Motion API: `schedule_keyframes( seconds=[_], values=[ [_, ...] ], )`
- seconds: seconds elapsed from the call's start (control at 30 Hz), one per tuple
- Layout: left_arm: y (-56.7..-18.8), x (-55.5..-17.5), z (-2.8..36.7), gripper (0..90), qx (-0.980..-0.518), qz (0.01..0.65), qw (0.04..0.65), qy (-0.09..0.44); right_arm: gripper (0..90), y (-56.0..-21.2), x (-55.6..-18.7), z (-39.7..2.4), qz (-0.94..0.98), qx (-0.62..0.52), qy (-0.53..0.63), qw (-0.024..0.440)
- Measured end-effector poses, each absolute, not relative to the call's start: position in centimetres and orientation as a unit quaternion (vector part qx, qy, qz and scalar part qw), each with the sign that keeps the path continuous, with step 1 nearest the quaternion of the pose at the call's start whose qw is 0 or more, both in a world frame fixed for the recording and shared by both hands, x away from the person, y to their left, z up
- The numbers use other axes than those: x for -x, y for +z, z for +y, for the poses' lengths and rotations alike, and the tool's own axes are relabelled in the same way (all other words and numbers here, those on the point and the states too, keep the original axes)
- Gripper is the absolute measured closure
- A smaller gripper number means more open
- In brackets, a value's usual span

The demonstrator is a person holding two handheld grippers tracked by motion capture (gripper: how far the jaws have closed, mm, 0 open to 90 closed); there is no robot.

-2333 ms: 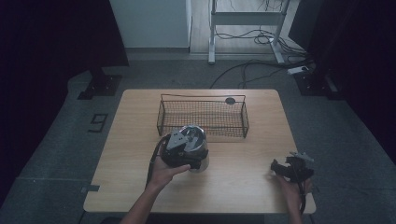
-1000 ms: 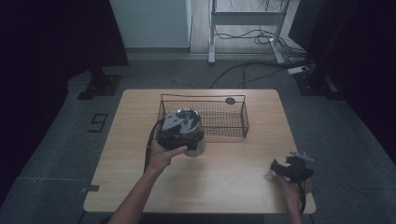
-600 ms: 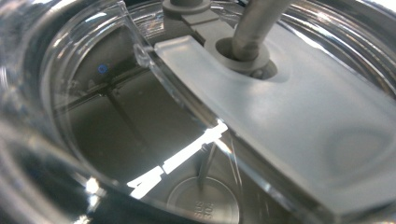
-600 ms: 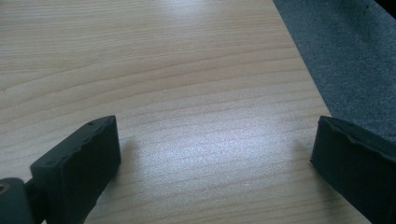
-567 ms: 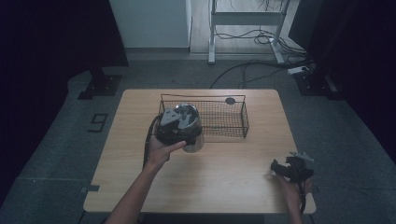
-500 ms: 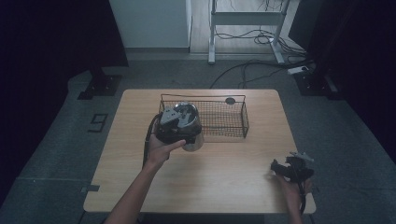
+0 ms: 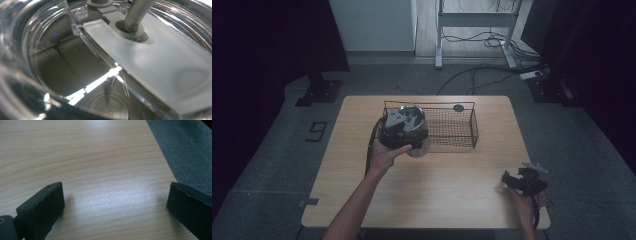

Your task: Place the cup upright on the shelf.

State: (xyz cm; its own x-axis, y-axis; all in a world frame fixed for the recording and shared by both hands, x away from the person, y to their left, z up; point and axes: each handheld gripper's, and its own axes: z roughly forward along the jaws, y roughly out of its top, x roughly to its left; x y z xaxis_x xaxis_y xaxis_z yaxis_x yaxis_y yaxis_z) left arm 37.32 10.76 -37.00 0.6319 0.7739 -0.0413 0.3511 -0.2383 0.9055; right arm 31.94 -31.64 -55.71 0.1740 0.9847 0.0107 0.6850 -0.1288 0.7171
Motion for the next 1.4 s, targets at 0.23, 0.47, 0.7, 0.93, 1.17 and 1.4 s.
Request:
schedule_keyframes(
  seconds=[0.23,0.47,0.7,0.93,1.17,1.4],
  values=[
    [-36.8,-38.0,10.7,4.0,-0.755,0.373,0.492,0.222,1.2,-55.7,-31.9,-31.6,0.59,-0.707,0.254,0.295],
    [-36.9,-39.0,10.7,4.0,-0.751,0.382,0.49,0.224,1.2,-55.7,-31.9,-31.6,0.59,-0.707,0.254,0.295],
    [-37.2,-40.0,10.3,4.0,-0.751,0.39,0.486,0.218,1.2,-55.7,-31.9,-31.6,0.59,-0.707,0.254,0.295],
    [-37.0,-40.7,10.2,4.0,-0.747,0.394,0.488,0.22,1.2,-55.7,-31.9,-31.6,0.59,-0.707,0.254,0.295],
    [-36.9,-41.7,10.3,4.0,-0.743,0.403,0.486,0.221,1.2,-55.7,-31.9,-31.6,0.59,-0.707,0.254,0.295],
    [-36.9,-42.4,10.3,4.0,-0.742,0.41,0.482,0.221,1.2,-55.7,-31.9,-31.6,0.59,-0.707,0.254,0.295]
  ],
)
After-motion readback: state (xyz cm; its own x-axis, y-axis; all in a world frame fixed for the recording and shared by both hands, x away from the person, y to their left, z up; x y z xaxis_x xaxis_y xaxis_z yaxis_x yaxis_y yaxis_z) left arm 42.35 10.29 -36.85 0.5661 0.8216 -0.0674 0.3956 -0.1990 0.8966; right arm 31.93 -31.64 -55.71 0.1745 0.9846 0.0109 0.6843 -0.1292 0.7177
